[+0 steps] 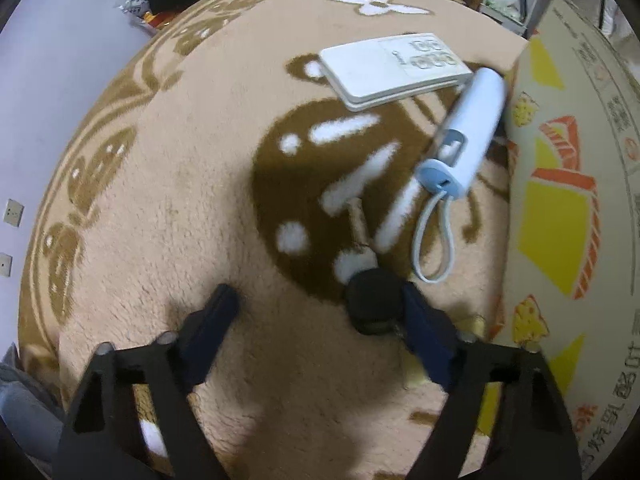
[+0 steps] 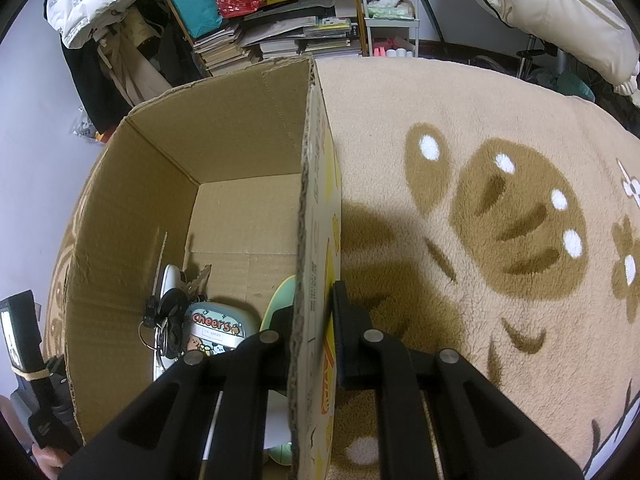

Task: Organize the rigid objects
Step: 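Move the left tool to the black key fob and grasp it, then carry the black key fob with the left tool and release into box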

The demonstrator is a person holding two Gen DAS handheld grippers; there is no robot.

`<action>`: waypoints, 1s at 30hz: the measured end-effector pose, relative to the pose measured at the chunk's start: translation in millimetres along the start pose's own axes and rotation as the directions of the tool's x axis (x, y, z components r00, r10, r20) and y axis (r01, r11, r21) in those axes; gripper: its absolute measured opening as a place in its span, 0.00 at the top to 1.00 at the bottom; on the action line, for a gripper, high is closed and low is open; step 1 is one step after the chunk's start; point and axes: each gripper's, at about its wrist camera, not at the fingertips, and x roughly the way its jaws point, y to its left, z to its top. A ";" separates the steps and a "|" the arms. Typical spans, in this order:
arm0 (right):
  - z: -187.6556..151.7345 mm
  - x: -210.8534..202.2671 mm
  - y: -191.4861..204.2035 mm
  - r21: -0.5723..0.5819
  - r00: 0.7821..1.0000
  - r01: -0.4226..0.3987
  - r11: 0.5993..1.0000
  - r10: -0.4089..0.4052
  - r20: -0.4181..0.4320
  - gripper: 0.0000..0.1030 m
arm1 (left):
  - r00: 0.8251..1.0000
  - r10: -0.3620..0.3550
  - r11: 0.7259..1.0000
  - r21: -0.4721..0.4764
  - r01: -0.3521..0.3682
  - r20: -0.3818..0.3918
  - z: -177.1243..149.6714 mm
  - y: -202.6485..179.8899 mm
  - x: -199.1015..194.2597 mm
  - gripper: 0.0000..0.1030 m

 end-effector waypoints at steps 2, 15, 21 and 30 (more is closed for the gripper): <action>0.0 -0.1 -0.1 0.000 1.000 0.000 1.000 0.000 0.000 0.89 | 1.000 0.010 1.000 0.020 -0.010 0.002 -2.2 -3.3 -2.7 0.43; -0.2 0.1 -0.1 0.000 1.000 0.000 1.000 0.000 0.000 0.89 | 0.993 0.038 0.999 0.007 -0.039 0.112 0.4 -2.7 -40.2 0.74; -0.2 0.1 -0.2 0.000 1.000 0.000 1.000 0.000 0.000 0.89 | 0.967 0.025 0.999 0.040 -0.037 0.254 10.8 -7.9 -79.2 0.74; -0.1 0.2 -0.4 0.000 1.000 0.000 1.000 0.000 0.000 0.89 | 0.908 0.004 0.996 0.079 -0.041 0.418 15.3 -16.4 -148.4 0.74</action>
